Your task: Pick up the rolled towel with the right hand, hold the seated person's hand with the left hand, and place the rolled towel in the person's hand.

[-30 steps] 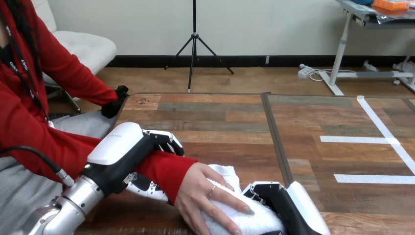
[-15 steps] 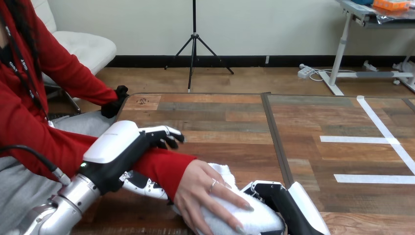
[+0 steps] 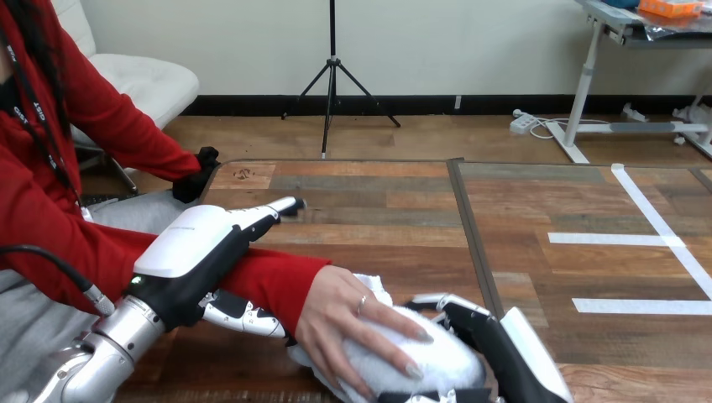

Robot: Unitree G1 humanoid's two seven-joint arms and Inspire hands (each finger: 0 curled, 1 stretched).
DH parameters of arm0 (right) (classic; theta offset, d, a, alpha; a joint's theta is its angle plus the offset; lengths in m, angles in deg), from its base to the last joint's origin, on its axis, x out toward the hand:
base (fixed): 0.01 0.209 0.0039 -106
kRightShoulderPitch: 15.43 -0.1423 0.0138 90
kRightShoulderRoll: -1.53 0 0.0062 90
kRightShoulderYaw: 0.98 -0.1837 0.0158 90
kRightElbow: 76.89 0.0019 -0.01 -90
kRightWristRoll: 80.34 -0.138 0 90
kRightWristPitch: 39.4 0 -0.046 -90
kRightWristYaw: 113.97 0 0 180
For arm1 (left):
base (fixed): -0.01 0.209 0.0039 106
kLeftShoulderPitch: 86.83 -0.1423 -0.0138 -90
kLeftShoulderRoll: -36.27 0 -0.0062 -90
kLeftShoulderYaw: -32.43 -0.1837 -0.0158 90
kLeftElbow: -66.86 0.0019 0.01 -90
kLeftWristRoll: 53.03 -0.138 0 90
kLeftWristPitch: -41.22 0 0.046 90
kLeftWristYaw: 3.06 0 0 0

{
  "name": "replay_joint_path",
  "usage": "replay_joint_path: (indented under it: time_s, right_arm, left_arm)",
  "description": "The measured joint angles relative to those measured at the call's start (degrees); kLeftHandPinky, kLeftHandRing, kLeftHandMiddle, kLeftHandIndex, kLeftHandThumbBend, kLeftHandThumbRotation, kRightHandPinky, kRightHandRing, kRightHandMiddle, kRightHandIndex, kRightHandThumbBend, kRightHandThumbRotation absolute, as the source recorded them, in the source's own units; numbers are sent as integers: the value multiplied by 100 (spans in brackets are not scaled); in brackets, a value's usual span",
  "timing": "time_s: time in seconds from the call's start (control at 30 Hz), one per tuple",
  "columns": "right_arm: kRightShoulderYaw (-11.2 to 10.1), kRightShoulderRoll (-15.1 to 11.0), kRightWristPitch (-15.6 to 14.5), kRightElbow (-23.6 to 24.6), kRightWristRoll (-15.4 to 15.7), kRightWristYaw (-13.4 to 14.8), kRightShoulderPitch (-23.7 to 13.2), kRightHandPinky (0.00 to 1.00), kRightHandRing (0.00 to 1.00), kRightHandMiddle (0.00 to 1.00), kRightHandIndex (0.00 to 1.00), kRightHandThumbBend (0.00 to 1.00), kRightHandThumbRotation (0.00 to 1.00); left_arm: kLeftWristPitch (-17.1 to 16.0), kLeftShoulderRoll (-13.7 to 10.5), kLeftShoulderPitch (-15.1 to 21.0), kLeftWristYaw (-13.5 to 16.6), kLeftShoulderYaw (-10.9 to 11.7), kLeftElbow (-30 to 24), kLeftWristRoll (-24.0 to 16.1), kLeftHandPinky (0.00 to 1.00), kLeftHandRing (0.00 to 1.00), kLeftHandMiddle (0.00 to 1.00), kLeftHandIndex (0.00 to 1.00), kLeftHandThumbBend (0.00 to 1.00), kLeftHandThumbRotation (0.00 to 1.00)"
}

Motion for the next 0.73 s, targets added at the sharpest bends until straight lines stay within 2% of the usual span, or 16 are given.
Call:
replay_joint_path:
  time_s: [0.5, 0.73]
  right_arm:
    - [-107, 20, 2, 442, -206, 24, -9, 74, 82, 86, 87, 99, 50]
    - [-147, 26, 2, 699, -222, 93, -23, 83, 89, 90, 93, 100, 57]
  left_arm:
    - [52, -7, 29, 111, 24, -170, -157, 100, 100, 100, 100, 100, 59]
    - [52, 18, 30, 139, 24, -314, -157, 100, 100, 100, 100, 100, 62]
